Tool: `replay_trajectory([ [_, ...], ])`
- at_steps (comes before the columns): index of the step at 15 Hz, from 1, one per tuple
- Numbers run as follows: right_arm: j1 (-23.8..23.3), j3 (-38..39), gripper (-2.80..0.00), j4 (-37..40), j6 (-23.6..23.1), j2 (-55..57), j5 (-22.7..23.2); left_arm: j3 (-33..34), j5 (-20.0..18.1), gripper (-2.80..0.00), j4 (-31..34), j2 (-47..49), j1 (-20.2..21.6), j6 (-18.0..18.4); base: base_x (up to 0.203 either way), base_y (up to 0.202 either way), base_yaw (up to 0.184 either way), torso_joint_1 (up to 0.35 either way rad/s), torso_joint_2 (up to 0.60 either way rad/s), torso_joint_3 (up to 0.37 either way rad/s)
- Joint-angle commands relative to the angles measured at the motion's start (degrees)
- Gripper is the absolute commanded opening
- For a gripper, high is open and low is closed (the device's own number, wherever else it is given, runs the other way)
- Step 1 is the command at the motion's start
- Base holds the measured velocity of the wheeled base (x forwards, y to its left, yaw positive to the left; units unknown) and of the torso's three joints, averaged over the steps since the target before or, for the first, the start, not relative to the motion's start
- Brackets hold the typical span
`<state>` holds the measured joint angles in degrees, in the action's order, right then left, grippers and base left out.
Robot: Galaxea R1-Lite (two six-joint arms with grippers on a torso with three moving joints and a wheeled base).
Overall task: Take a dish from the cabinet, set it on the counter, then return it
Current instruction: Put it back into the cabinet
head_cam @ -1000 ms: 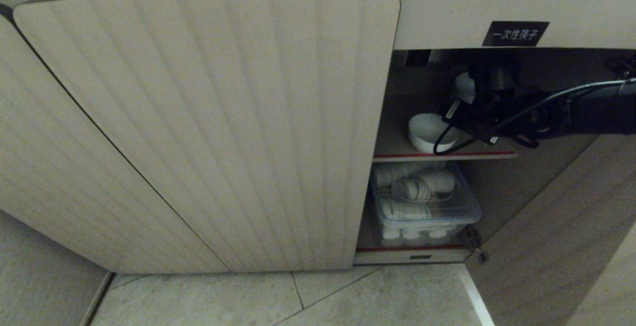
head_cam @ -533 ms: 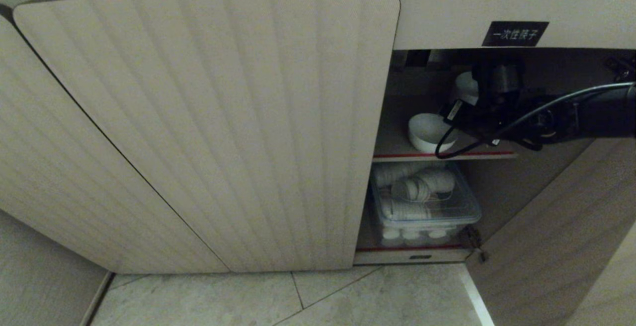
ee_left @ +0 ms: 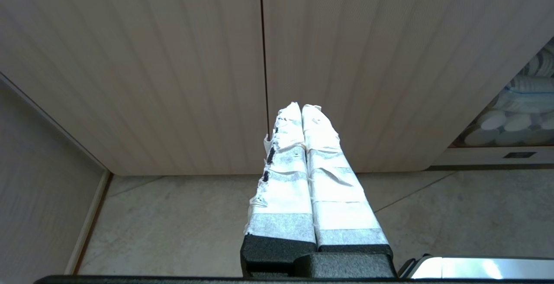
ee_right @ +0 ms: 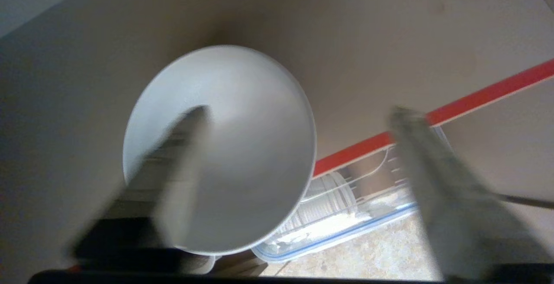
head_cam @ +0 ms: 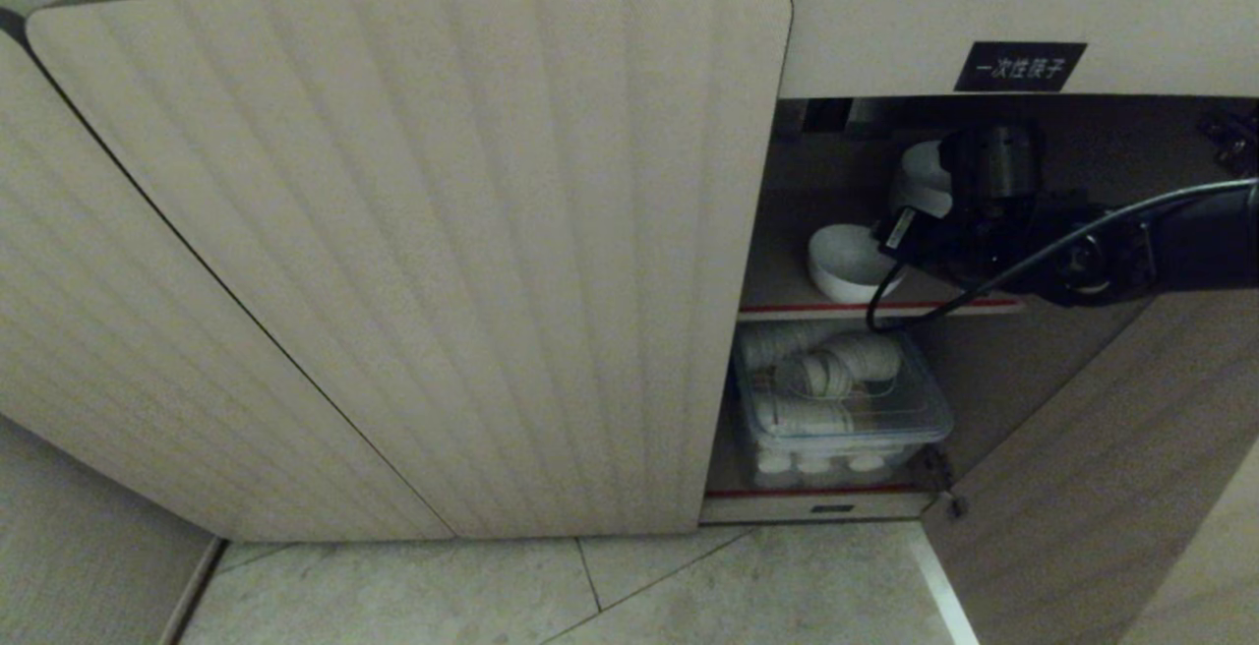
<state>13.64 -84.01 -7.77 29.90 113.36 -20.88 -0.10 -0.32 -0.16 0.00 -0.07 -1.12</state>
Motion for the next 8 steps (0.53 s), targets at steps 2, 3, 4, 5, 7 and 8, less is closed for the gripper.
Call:
replay_trajectory([
  [2,0.25,0.81,-2.80,-0.09,0.13,-0.55,-0.12,0.01,0.06,-2.80,-0.02,0.00,-0.01,-0.02,0.000,0.000,0.000,0.000,0.00,0.000],
  [3,0.25,1.13,-2.80,-0.14,0.07,-0.86,-0.12,0.01,-0.03,-2.80,-0.02,0.00,-0.01,-0.02,0.000,0.000,0.000,0.000,0.00,0.000],
  [4,0.30,1.47,-2.80,-0.14,-0.03,-1.05,-0.21,0.01,0.06,-2.80,-0.02,0.00,0.07,-0.02,0.000,0.000,0.000,0.000,0.00,0.000],
  [5,0.33,1.67,-2.80,-0.17,-0.90,-1.23,-0.14,0.01,0.06,-2.80,-0.02,0.00,-0.01,-0.02,0.000,0.000,0.000,0.000,0.00,0.000],
  [7,0.42,2.92,-2.80,-2.22,-1.73,-1.80,-0.01,0.01,0.00,-2.80,-0.02,0.00,0.02,-0.02,0.000,0.000,0.000,0.000,0.00,0.000],
  [8,0.56,3.91,-2.80,-3.58,-2.10,-2.09,0.18,0.01,0.06,-2.80,-0.02,0.00,-0.01,-0.02,0.000,0.000,0.000,0.000,0.00,0.000],
])
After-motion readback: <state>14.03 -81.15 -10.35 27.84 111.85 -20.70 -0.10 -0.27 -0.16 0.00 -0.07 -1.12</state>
